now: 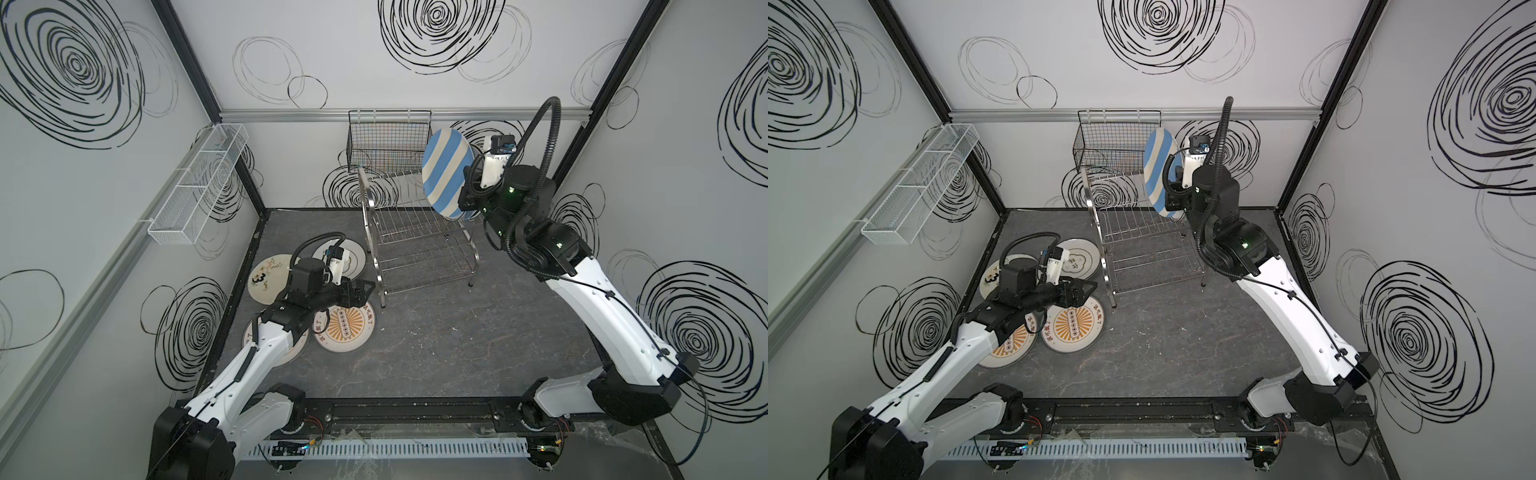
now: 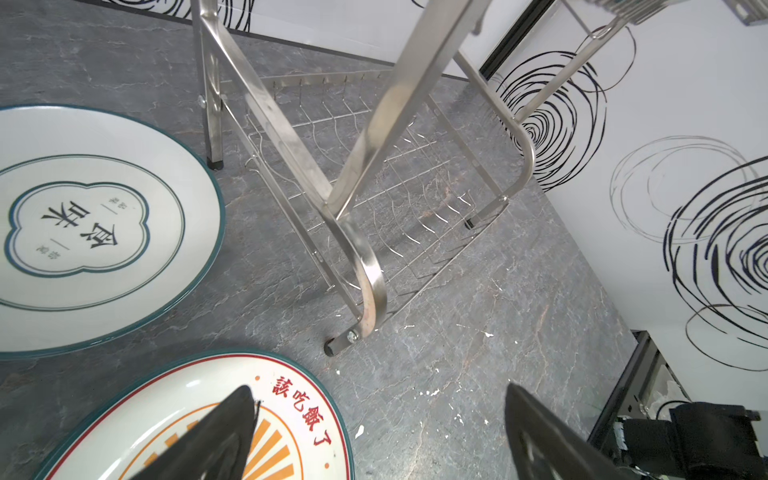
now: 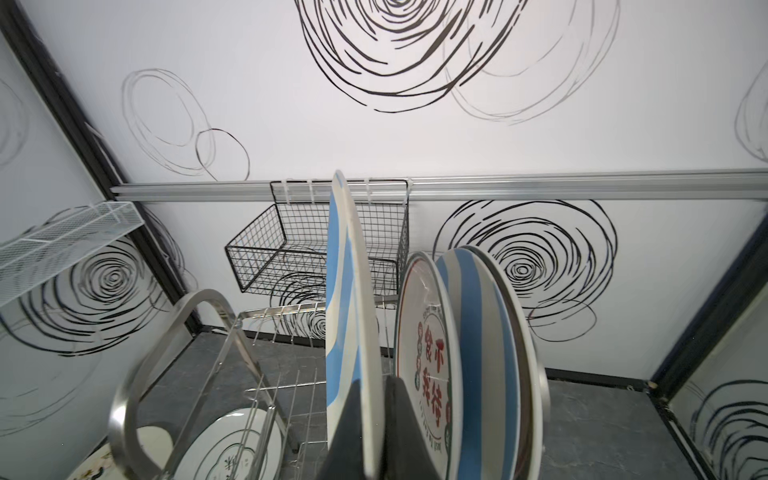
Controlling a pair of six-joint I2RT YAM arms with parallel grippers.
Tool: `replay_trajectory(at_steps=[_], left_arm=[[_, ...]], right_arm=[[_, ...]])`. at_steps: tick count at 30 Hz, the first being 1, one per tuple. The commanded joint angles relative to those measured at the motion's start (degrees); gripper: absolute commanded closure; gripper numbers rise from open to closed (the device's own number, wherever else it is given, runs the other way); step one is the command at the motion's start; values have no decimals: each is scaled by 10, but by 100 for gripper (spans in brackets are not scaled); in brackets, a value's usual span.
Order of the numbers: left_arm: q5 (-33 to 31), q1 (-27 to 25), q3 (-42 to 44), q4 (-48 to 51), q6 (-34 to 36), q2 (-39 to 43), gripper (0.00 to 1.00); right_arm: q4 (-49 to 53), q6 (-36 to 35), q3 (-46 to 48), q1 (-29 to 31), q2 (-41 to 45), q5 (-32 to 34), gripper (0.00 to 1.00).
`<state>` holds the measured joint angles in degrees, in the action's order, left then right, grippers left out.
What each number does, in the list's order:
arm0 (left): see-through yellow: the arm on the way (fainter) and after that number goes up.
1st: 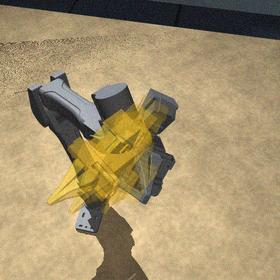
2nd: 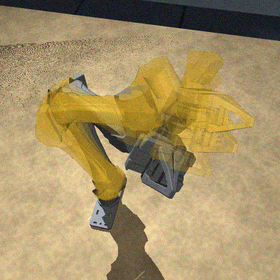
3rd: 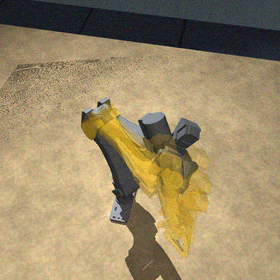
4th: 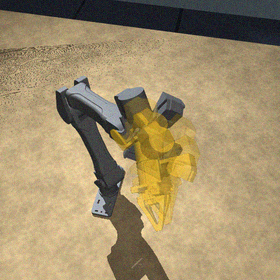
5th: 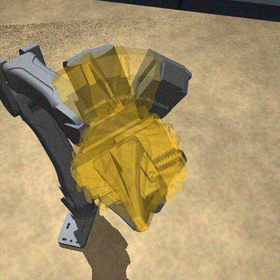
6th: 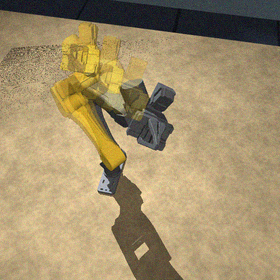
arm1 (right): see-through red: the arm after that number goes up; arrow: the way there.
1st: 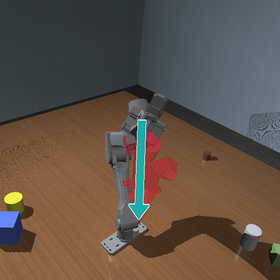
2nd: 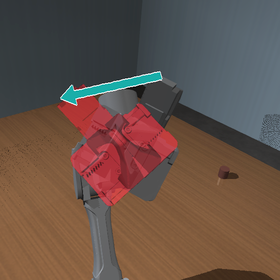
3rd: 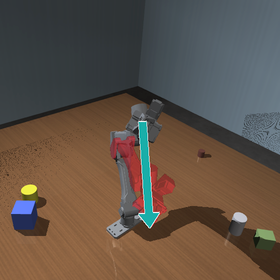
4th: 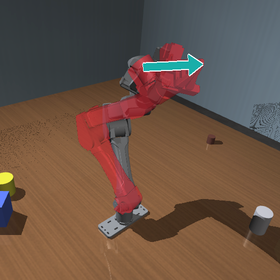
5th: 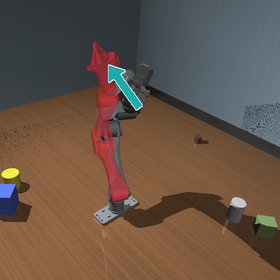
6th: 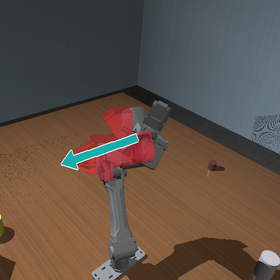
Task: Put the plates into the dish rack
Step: 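Carry the striped plate to the rack beside the standing plates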
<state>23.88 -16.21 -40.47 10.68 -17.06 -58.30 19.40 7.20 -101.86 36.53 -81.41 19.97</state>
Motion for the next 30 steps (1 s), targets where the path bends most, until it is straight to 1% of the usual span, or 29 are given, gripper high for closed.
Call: replay_trajectory(at_steps=[1, 11, 18, 25, 30], left_arm=[[-12, 4, 4, -6, 2, 3, 4], [-8, 12, 7, -12, 0, 2, 4], [0, 17, 8, -15, -2, 3, 4], [3, 18, 10, -19, -2, 7, 4], [12, 18, 11, -24, -3, 5, 4]], right_arm=[[-89, -33, 0, 6, -6, 70, 100], [-131, -43, 14, 3, -41, 83, 100], [-135, -32, 17, -5, -57, 70, 100], [-132, -32, 19, -14, -75, 78, 100], [-133, -27, 29, -20, -79, 72, 100]])
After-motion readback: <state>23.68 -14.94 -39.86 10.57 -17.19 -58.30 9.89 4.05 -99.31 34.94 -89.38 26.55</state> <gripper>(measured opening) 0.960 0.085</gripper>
